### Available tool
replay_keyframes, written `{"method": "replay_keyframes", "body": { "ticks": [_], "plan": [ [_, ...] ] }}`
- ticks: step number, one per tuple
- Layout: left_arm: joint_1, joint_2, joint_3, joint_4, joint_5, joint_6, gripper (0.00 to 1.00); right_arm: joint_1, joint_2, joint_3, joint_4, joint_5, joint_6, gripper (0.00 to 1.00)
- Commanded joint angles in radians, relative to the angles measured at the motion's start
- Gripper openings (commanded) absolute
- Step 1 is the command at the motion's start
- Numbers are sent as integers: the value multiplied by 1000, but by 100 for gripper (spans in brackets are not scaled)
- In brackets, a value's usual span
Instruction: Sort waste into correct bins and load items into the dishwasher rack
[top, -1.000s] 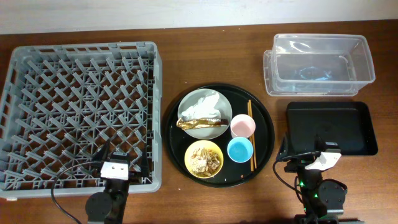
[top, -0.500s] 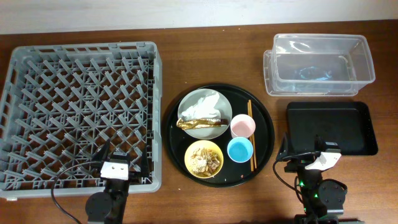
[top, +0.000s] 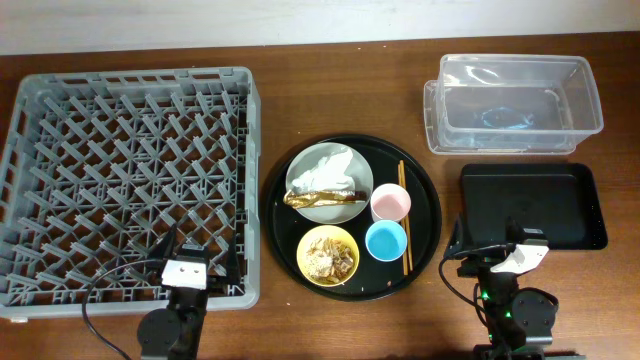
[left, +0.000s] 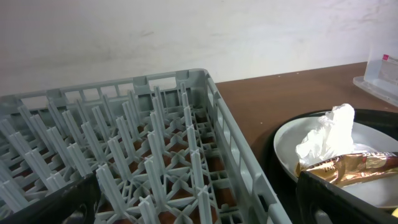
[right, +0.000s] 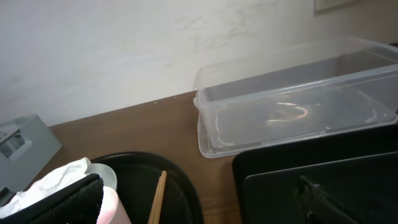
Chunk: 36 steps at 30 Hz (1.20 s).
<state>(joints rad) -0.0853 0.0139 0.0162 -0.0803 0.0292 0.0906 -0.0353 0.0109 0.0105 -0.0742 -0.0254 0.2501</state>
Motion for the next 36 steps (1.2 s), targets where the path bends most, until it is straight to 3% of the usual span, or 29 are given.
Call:
{"method": "replay_keyframes", "body": {
  "ticks": [1,20,22,25,28,31,32,36],
  "plan": [
    [-4,-9,-7,0,4,16,99,9,-8,-5,-5,8,-10,99],
    [-4,-9,-7,0,4,16,99,9,-8,-5,-5,8,-10,99],
    [-5,-9,-6,40,118,-43,99,9,-8,-5,-5,8,-10,99],
    [-5,-9,-6,105,638,-181,99,9,-8,-5,-5,8,-10,99],
    [-5,-9,-6,248,892,-180,99,9,-8,-5,-5,8,-10,99],
    [-5,-9,-6,423,935,-181,99,9,-8,-5,-5,8,-10,99],
    [-5,-9,-6,560,902,-203,99,9,-8,-5,-5,8,-10,99],
    [-5,-9,5,629,785,-288,99,9,-8,-5,-5,8,-10,99]
  ]
}}
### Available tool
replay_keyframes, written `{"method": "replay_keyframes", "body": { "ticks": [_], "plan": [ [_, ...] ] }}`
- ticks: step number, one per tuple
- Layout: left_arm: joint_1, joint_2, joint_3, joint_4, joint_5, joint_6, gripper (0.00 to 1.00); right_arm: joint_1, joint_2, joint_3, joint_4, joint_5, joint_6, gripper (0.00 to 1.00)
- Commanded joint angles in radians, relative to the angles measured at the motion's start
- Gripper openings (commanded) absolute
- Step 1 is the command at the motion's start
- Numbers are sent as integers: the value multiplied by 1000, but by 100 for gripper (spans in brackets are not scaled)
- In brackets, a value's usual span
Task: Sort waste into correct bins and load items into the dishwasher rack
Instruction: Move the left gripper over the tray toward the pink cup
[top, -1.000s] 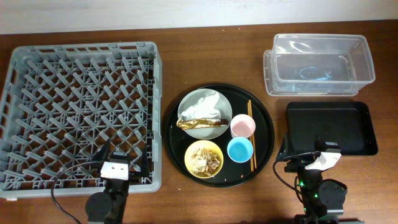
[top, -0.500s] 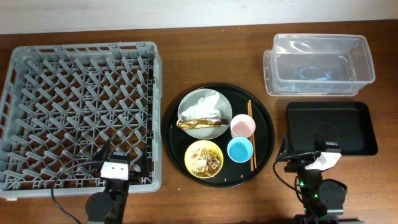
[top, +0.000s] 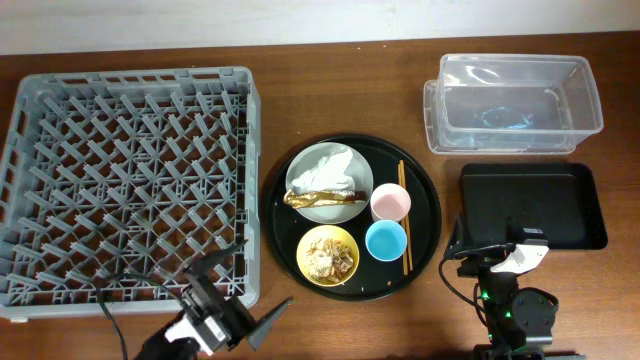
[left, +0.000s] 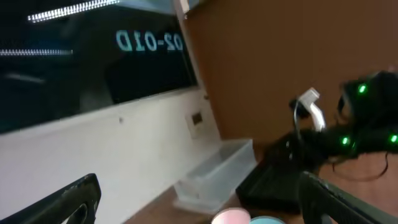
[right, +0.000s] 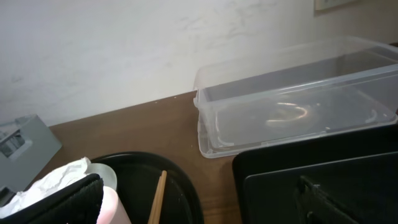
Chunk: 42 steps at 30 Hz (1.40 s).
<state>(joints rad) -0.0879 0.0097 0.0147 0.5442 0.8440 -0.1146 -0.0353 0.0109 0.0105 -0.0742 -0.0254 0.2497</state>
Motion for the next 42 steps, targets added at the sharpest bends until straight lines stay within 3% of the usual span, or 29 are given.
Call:
{"method": "replay_keyframes", "body": {
  "ticks": [1,5,12,22,28,35,38,42],
  "plan": [
    [-2,-2,20,-13,-52,-82,99,9,-8,-5,-5,8,-10,99],
    [-1,24,76,-131,-149,-79,99,9,-8,-5,-5,8,-10,99],
    [-1,119,221,-382,-224,43,99,9,-8,-5,-5,8,-10,99],
    [-1,128,229,-391,-149,52,99,9,-8,-5,-5,8,-10,99],
    [-1,163,270,-414,-180,52,99,9,-8,-5,-5,8,-10,99],
    [-1,499,652,-927,-238,112,99,9,-8,-5,-5,8,-10,99],
    [-1,621,762,-973,-150,111,99,9,-8,-5,-5,8,-10,99],
    [-1,686,766,-1002,-26,108,99,9,-8,-5,-5,8,-10,99]
  ]
}}
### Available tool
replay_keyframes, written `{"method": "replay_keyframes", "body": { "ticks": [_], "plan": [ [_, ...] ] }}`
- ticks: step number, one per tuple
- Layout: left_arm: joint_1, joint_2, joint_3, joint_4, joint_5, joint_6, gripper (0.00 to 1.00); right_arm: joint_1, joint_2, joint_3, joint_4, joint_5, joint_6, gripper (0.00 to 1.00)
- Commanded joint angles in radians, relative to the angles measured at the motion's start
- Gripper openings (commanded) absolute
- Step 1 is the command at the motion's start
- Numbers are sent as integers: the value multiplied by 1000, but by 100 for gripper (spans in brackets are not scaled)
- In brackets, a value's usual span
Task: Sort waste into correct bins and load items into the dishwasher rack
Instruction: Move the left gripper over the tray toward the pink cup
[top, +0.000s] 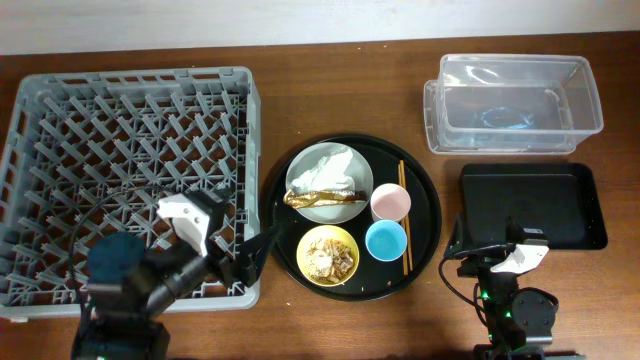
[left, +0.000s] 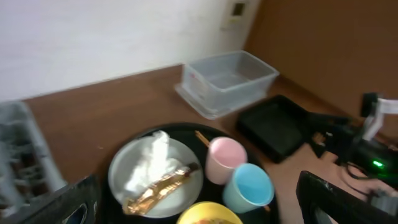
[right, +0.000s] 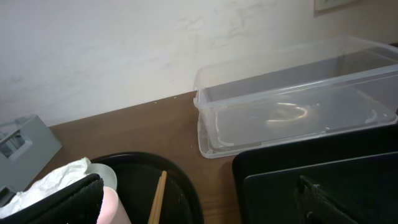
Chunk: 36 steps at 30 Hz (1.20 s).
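Note:
On the round black tray (top: 425, 215) stand a grey plate (top: 365, 180) carrying a crumpled napkin (top: 325, 168) and a gold wrapper (top: 325, 198), a pink cup (top: 390, 203), a blue cup (top: 386, 240), a yellow bowl (top: 305, 245) of food scraps, and chopsticks (top: 404, 215). My left gripper (top: 243, 240) hangs open over the front right corner of the grey rack (top: 120, 150), facing the tray; the bowl (left: 208, 214) lies between its fingers. My right gripper (top: 487, 245) rests open at the front of the black bin (top: 530, 205), nothing in it.
A clear plastic bin (top: 590, 100) stands at the back right, behind the black bin. The rack fills the table's left side, and its compartments hold nothing. Bare wood shows between tray and bins.
My left gripper was low at the table's front edge, tipped up toward the wall. Now it is higher, over the rack's front right corner, looking down on the tray. The right arm has not moved.
At first both grippers rested open at the table's front, the left one looking across the rack. Then the left had turned right and tilted upward near the rack's corner. Now it hangs over that corner facing the dishes. Nothing on the tray has shifted.

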<state>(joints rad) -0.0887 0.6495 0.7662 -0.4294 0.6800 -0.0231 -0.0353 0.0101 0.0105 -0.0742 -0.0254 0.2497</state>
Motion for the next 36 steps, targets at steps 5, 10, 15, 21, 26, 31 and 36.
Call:
{"method": "replay_keyframes", "body": {
  "ticks": [5,10,15,21,26,31,36],
  "plan": [
    [-20,123,34,-20,241,16,99,9,-7,-5,-5,8,-10,99],
    [-174,292,271,-322,-98,36,99,9,-7,-5,-5,8,-10,99],
    [-390,517,565,-591,-513,39,99,9,-7,-5,-5,8,-10,99],
    [-480,629,589,-575,-420,38,99,9,-7,-5,-5,8,-10,99],
    [-488,694,589,-517,-353,37,99,9,-7,-5,-5,8,-10,99],
    [-488,753,589,-457,-354,35,99,9,-7,-5,-5,8,-10,99],
    [-488,831,589,-457,-335,35,99,9,-7,-5,-5,8,-10,99]
  ]
}}
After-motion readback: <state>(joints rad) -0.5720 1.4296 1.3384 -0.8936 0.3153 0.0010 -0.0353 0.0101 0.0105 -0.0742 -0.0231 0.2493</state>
